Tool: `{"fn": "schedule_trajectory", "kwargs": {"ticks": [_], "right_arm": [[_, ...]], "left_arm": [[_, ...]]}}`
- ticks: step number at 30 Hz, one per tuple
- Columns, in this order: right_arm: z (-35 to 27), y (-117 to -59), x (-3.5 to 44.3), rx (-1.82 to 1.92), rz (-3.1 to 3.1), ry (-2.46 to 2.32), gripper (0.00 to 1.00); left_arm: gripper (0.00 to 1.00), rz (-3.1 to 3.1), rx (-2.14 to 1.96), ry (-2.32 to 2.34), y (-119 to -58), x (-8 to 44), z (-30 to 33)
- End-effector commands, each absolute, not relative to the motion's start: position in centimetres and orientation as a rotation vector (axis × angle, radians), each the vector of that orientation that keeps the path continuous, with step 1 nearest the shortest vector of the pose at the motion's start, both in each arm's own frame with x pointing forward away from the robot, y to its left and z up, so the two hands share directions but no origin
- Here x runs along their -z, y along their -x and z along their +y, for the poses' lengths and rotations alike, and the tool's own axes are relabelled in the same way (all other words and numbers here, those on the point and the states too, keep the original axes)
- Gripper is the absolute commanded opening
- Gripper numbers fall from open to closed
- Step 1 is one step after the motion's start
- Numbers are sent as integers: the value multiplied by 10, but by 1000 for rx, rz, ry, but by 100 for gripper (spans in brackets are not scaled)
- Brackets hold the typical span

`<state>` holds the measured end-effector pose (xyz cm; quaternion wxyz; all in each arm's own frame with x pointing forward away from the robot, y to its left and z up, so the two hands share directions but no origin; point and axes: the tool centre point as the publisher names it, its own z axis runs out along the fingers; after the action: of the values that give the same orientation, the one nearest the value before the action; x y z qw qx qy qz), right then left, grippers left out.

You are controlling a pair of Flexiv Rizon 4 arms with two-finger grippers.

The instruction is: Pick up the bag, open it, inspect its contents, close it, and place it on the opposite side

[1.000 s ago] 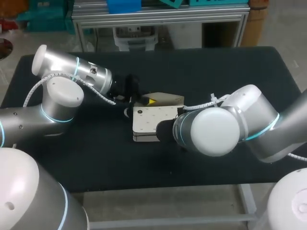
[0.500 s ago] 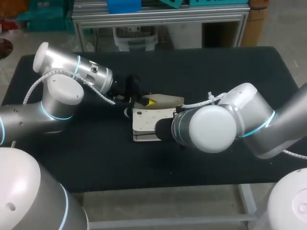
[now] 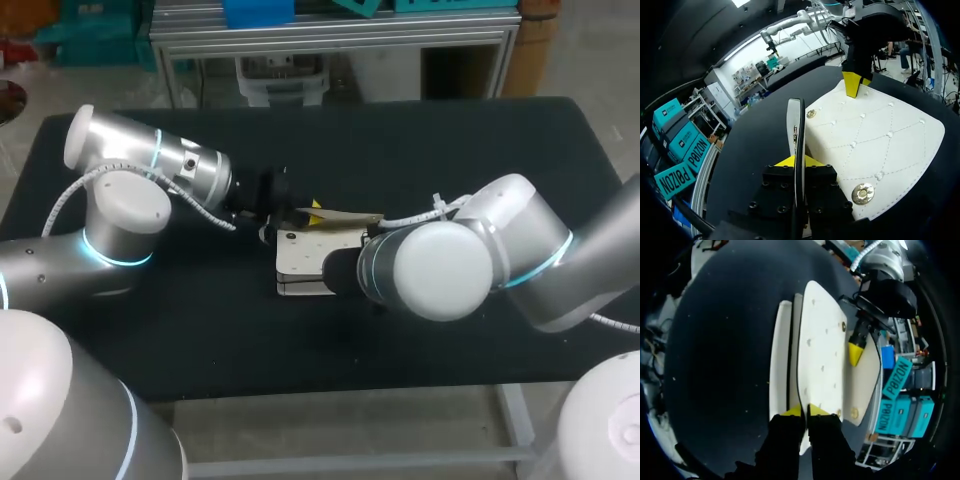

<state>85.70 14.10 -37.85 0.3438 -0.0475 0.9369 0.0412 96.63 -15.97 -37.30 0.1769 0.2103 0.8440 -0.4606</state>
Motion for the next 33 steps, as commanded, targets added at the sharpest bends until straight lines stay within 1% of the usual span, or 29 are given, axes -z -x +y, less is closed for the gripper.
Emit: {"fn": "schedule_trajectory", "kwargs": {"ticks": [1, 2, 3, 4, 5, 7, 9, 11, 12, 13, 15, 16, 17, 18, 19, 20, 21, 22, 33], "right_arm": [[139, -856, 383, -125, 2260, 114, 0], [139, -856, 383, -125, 2260, 114, 0], [139, -856, 383, -125, 2260, 114, 0], [139, -856, 383, -125, 2260, 114, 0], [139, -856, 383, -125, 2260, 114, 0], [139, -856, 383, -125, 2260, 114, 0], [139, -856, 383, -125, 2260, 114, 0], [139, -856, 383, -125, 2260, 114, 0], [139, -856, 383, -125, 2260, 114, 0], [139, -856, 383, -125, 2260, 114, 0], [139, -856, 383, -125, 2260, 114, 0], [139, -856, 383, -125, 2260, 114, 0], [139, -856, 383, -125, 2260, 114, 0], [139, -856, 383, -125, 2260, 114, 0], [139, -856, 383, -125, 2260, 114, 0], [139, -856, 383, -125, 2260, 114, 0], [139, -856, 383, -125, 2260, 114, 0], [139, -856, 383, -125, 2260, 114, 0], [139, -856, 383, -125, 2260, 114, 0]], "left_arm": [[0, 2310, 1280, -579, -948, 379, -160], [0, 2304, 1258, -583, -945, 379, -160], [22, 2296, 1244, -587, -943, 378, -160], [50, 2292, 1235, -589, -941, 377, -160], [73, 2285, 1221, -589, -940, 374, -160], [84, 2275, 1216, -583, -938, 368, -158], [89, 2262, 1203, -581, -937, 360, -156], [85, 2252, 1201, -577, -938, 352, -155], [82, 2240, 1188, -576, -938, 348, -155], [74, 2236, 1187, -578, -938, 345, -155], [63, 2230, 1184, -582, -938, 339, -154], [48, 2225, 1177, -584, -939, 337, -155], [41, 2224, 1169, -584, -939, 336, -155], [29, 2225, 1153, -586, -939, 335, -156], [21, 2228, 1142, -586, -941, 335, -157], [16, 2230, 1134, -585, -942, 336, -158], [7, 2232, 1131, -588, -942, 338, -159], [0, 2232, 1125, -589, -942, 339, -160], [0, 2214, 1122, -681, -908, 353, -160]]}}
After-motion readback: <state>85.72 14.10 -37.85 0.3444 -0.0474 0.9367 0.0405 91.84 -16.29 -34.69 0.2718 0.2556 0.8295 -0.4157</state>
